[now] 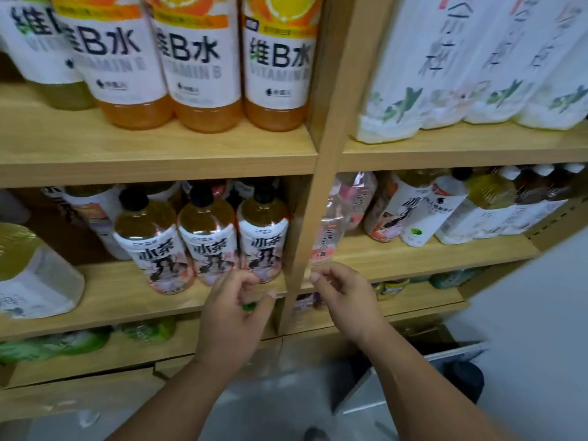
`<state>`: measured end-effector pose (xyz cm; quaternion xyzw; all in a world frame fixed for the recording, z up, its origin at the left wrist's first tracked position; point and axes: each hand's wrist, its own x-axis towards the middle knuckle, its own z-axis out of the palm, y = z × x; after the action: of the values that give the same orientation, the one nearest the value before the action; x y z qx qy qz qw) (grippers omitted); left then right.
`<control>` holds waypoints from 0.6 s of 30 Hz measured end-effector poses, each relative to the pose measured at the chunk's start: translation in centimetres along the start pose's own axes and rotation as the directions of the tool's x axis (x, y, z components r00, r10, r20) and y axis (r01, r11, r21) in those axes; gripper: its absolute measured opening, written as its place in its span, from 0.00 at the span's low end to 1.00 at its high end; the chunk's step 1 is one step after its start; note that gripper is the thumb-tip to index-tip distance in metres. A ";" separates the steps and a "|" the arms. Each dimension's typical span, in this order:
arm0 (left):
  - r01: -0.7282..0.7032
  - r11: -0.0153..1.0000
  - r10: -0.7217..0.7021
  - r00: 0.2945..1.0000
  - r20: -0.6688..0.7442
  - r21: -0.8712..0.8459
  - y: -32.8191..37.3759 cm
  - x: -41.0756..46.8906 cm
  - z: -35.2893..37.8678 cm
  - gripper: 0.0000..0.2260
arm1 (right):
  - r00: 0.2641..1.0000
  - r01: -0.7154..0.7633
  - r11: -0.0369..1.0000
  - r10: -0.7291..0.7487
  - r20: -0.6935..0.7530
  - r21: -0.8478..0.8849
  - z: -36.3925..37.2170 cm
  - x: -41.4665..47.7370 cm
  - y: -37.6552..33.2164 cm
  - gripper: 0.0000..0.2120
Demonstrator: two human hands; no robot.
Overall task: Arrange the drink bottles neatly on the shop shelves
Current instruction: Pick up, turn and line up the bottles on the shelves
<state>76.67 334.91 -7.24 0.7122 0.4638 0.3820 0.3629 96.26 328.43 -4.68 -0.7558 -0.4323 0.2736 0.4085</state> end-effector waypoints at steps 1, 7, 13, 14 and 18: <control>-0.013 1.000 0.013 1.000 0.012 0.003 0.9 -0.1 1.3 0.12 | 1.000 0.002 1.000 -0.002 -0.030 -0.005 -1.4 0.5 0.7 0.04; -0.025 0.999 0.023 0.996 0.088 0.025 6.3 0.2 9.3 0.12 | 0.980 0.052 0.995 -0.066 -0.186 -0.081 -10.4 4.5 3.1 0.17; -0.060 0.989 0.039 0.988 0.149 0.136 12.7 3.4 16.0 0.19 | 0.951 0.063 0.980 -0.116 -0.286 -0.187 -18.1 6.6 5.6 0.30; -0.050 0.988 0.026 0.986 0.164 0.147 13.9 4.4 17.0 0.20 | 0.944 0.072 0.972 -0.139 -0.301 -0.223 -19.1 7.0 5.9 0.33; -0.016 0.965 -0.020 0.991 0.133 0.261 17.3 8.7 21.0 0.28 | 0.934 0.110 0.932 -0.215 -0.285 -0.345 -21.5 8.3 7.3 0.31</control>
<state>104.22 334.35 0.35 0.7776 0.4853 0.2681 0.2965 119.84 325.39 -0.34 -0.8077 -0.4615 0.0386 0.3649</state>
